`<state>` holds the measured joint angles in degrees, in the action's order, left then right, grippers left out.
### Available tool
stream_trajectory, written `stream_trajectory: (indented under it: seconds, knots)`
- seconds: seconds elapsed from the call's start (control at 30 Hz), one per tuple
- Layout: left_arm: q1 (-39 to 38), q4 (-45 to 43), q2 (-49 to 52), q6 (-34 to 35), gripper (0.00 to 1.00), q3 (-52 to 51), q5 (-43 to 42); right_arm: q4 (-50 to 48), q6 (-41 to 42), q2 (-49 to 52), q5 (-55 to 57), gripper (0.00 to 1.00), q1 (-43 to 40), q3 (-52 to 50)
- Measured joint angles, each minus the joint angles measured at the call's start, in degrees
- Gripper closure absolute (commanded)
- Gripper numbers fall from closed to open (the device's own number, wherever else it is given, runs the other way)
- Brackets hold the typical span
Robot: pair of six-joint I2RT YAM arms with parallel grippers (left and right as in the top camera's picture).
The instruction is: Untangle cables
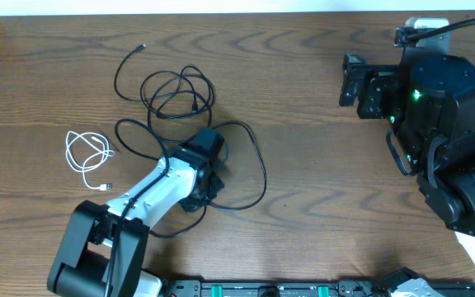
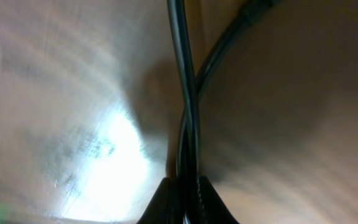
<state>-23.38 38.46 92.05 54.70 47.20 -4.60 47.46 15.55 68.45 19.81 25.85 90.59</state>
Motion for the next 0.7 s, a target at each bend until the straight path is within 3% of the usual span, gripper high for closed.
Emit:
stream_trajectory:
  seconds: [0.13,0.23,0.43,0.57,0.7]
  knots:
    - [2.62,-2.91,-3.89,-3.98,0.92,6.56,-1.25,1.86,0.96,0.00,2.12,0.01,-0.09,0.00]
    - [4.83,-10.82,-8.96,-6.40,0.93,13.35,-6.91,3.65,3.58,0.00,3.65,0.01,-1.11,0.00]
    - [6.67,-42.77,-17.29,-5.18,0.92,19.67,-21.84,6.67,7.93,-0.26,5.20,0.01,-7.17,0.00]
    - [7.15,-45.20,-18.95,-2.12,0.92,20.33,-23.63,9.68,9.07,-0.48,5.57,0.01,-10.27,0.00]
    - [7.63,-43.34,-14.21,-1.97,0.92,20.24,-23.76,11.67,9.62,-0.61,5.64,0.01,-12.11,0.00]
